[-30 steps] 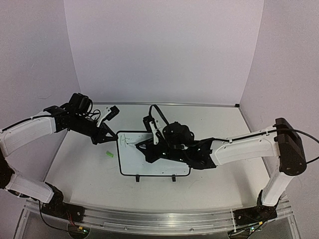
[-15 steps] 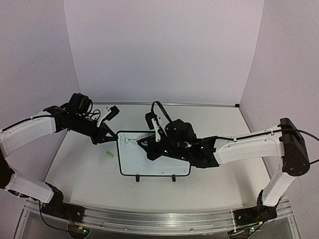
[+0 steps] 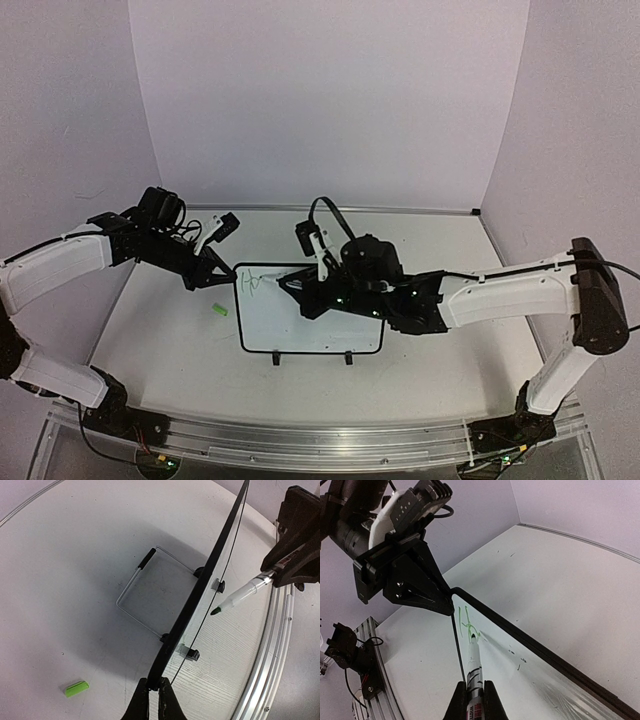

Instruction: Write a sentence on the whiteboard

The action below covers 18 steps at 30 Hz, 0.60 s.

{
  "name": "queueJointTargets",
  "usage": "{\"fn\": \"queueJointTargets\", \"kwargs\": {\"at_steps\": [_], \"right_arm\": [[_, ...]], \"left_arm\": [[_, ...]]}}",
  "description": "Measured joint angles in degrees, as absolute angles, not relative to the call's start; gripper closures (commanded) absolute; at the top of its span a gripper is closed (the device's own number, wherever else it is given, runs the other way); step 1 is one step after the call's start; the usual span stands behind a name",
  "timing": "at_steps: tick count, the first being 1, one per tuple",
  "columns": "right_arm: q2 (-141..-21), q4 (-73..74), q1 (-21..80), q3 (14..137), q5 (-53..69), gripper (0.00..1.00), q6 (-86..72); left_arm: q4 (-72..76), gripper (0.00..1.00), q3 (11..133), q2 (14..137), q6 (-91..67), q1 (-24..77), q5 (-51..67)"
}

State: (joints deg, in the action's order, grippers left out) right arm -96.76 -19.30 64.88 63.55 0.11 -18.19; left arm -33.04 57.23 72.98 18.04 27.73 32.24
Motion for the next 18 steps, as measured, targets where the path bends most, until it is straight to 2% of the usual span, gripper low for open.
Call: {"fn": "queueJointTargets", "kwargs": {"at_steps": [18], "right_arm": [[-96.34,-19.51,64.88,63.7,-0.99,1.0,-18.41]], "left_arm": [[-33.23,1.0,57.23,72.82,18.04,27.83,32.14]]}}
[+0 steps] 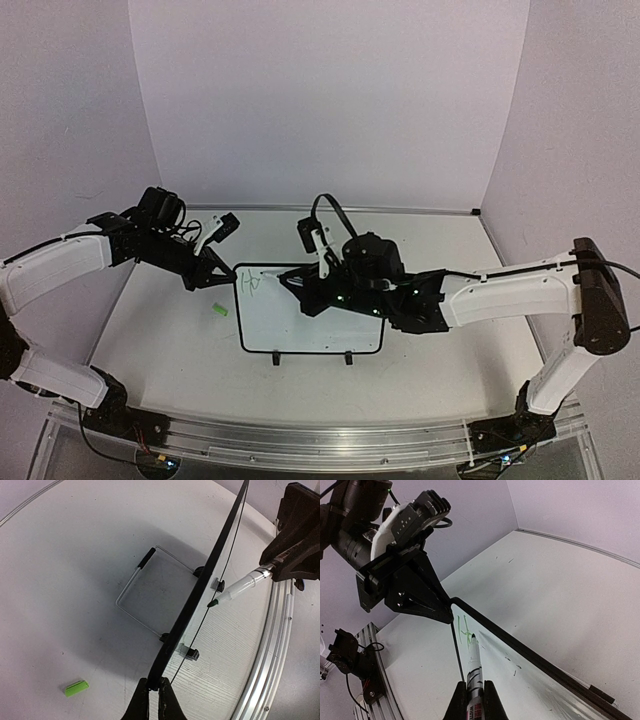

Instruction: Write a sentence on the whiteboard

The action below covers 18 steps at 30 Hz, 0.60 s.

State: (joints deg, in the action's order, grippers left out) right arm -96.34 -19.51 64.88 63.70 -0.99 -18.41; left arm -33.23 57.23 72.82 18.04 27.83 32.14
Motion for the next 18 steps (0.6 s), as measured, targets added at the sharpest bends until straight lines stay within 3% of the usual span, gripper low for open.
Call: {"fn": "queueJointTargets", "kwargs": {"at_steps": [18], "right_arm": [[-98.05,-18.06,64.95,64.58,-2.33,1.0,-19.41]], "left_arm": [[-33.15,1.0,57.23,72.82,18.02,27.83,31.81]]}}
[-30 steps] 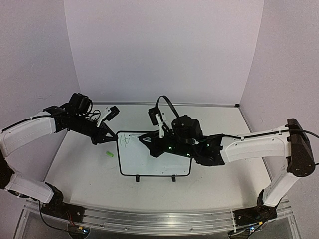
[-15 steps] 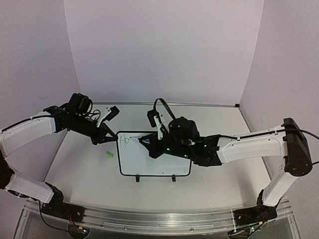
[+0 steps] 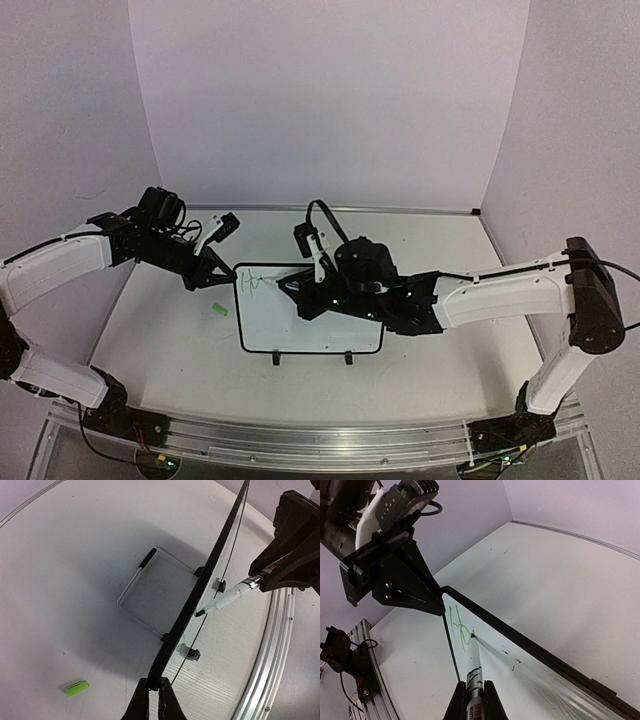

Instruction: Write a sentence on the whiteboard

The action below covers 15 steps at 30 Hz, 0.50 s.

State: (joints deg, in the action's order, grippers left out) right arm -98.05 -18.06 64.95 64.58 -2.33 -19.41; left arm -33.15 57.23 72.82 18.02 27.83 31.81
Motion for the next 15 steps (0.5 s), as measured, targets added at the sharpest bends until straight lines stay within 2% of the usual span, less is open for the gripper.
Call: {"fn": "queueJointTargets", "kwargs": {"at_steps": [15], "right_arm": [[-99.98,-16.18,64.92,63.57,1.65,1.0,-21.56]], "left_arm": [[-33.17,1.0,57.23,72.79,18.04,27.99,31.77]]}}
